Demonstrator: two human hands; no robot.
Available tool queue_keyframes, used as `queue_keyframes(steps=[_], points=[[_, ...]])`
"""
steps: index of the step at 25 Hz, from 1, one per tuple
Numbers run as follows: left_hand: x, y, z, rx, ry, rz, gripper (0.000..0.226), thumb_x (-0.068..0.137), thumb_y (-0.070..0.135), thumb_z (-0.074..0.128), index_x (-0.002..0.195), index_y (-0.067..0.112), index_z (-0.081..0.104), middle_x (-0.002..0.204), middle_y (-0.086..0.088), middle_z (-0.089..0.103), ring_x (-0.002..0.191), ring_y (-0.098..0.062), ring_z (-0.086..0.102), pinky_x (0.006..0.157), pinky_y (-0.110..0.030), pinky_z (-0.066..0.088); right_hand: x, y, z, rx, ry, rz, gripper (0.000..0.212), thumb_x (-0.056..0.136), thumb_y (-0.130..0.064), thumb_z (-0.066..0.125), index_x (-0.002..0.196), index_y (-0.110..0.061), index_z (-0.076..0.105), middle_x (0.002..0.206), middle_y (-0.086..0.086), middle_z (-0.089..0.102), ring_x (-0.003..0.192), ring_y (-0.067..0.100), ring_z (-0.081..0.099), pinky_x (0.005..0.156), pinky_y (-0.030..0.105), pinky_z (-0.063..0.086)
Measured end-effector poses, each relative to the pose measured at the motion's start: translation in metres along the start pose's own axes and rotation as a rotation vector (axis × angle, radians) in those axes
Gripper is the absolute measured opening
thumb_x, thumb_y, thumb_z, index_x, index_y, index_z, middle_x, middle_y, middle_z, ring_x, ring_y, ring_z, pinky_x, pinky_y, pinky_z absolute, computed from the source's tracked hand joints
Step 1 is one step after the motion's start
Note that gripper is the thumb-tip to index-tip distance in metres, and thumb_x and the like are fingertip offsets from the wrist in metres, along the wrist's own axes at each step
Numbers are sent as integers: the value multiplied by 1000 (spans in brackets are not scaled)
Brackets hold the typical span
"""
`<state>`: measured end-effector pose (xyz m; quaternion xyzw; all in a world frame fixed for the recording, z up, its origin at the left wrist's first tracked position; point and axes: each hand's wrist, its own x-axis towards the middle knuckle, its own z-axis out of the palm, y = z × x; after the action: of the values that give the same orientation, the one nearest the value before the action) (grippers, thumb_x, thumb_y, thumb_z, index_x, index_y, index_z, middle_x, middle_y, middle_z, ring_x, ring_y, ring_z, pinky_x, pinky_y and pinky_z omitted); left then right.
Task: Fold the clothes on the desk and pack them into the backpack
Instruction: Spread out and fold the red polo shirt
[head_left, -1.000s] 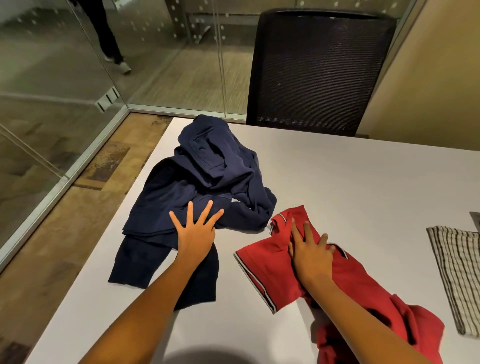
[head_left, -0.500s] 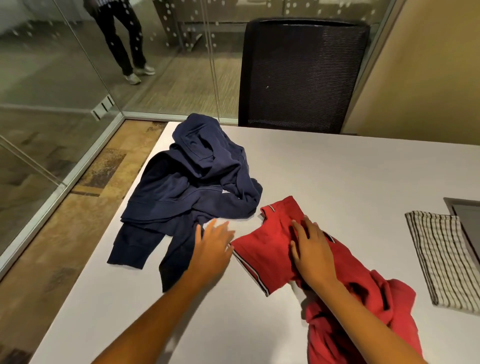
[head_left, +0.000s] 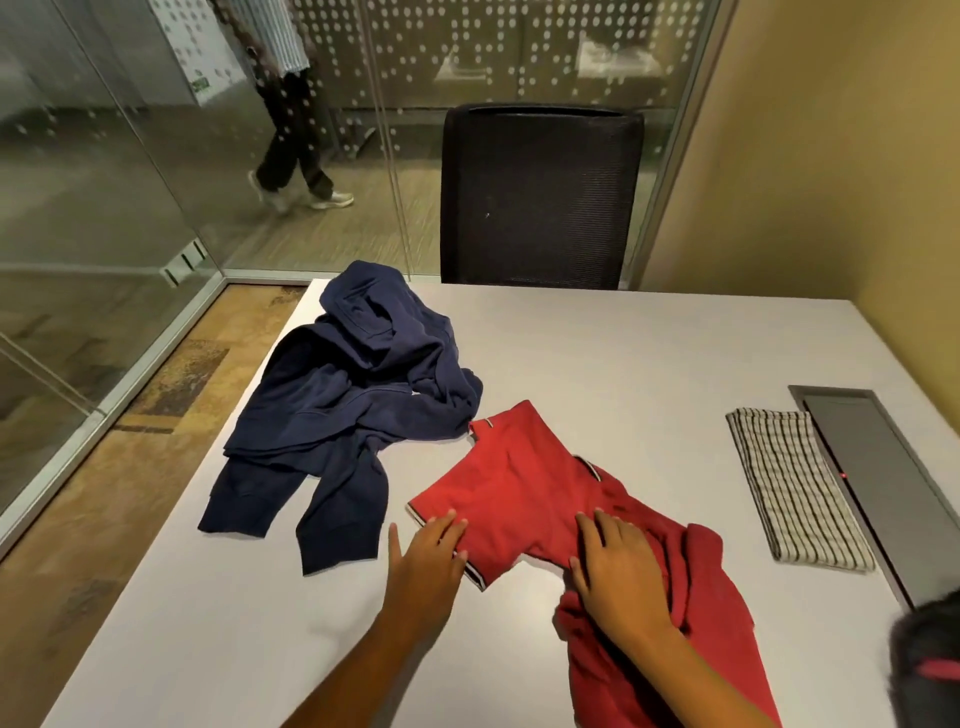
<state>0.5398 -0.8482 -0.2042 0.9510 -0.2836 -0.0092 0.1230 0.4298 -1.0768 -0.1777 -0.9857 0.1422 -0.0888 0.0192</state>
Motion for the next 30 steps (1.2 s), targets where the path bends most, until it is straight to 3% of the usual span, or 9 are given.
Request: queue_keyframes(steps=[3, 5, 9, 12, 16, 19, 23, 26, 30], points=[[-20, -8, -8, 108, 5, -75, 34, 69, 24, 84, 101, 27, 73, 101, 8, 70, 84, -13, 70, 91, -63, 44, -19, 3, -10, -42, 102, 31, 46, 78, -33, 58, 114, -6, 67, 116, 18, 65, 108, 39, 61, 105, 52, 34], [-36, -12, -7, 157, 66, -124, 15, 84, 26, 64, 97, 27, 70, 93, 8, 67, 78, -15, 69, 94, -63, 41, -34, 6, -12, -53, 86, 129, 58, 71, -36, 73, 120, -5, 64, 119, 20, 63, 114, 41, 57, 105, 56, 28], [-65, -9, 0, 206, 104, -287, 17, 79, 19, 76, 95, 21, 70, 91, -1, 69, 78, -26, 70, 91, -64, 42, -48, 8, -6, 51, 67, 9, 68, 62, -16, 82, 122, -9, 51, 103, 13, 67, 94, 35, 63, 85, 47, 50], [-91, -1, 2, 225, 78, -434, 21, 78, 21, 76, 98, 18, 70, 95, -7, 69, 83, -32, 69, 93, -64, 41, -47, 13, -10, 191, 96, -233, 67, 51, -4, 86, 112, -11, 61, 95, 5, 67, 81, 25, 64, 77, 37, 54], [-123, 3, 1, 248, 102, -504, 16, 78, 15, 75, 92, 11, 68, 87, -10, 68, 75, -35, 66, 84, -59, 44, -50, 25, -18, 177, 142, -437, 54, 64, -12, 81, 115, -9, 66, 108, 7, 66, 101, 27, 63, 102, 40, 42], [-130, 7, -8, 207, 141, -502, 12, 72, 6, 76, 75, 7, 64, 70, -12, 65, 62, -33, 61, 70, -47, 46, -64, 29, -23, 66, 169, -229, 44, 83, -33, 61, 121, -11, 61, 124, 11, 59, 119, 34, 54, 111, 47, 27], [-115, 21, -17, 107, 181, -446, 8, 75, 7, 75, 76, 7, 66, 72, -12, 66, 63, -32, 62, 65, -41, 49, -85, 18, -24, 154, 204, -25, 31, 86, -30, 52, 102, -9, 67, 109, 12, 63, 104, 38, 59, 85, 47, 48], [-97, 40, -24, 37, 235, -311, 6, 83, 17, 61, 80, 15, 66, 75, -3, 66, 68, -25, 61, 65, -37, 49, -86, 15, -29, 248, 311, -177, 19, 83, -18, 50, 82, -9, 67, 83, 5, 63, 81, 28, 59, 65, 35, 49], [-77, 53, -33, -78, 209, -252, 12, 87, 22, 55, 81, 22, 65, 81, 5, 65, 75, -21, 60, 71, -36, 47, -99, 12, -22, 224, 190, -401, 6, 69, -13, 66, 68, -14, 60, 69, 0, 54, 67, 21, 48, 60, 30, 36]])
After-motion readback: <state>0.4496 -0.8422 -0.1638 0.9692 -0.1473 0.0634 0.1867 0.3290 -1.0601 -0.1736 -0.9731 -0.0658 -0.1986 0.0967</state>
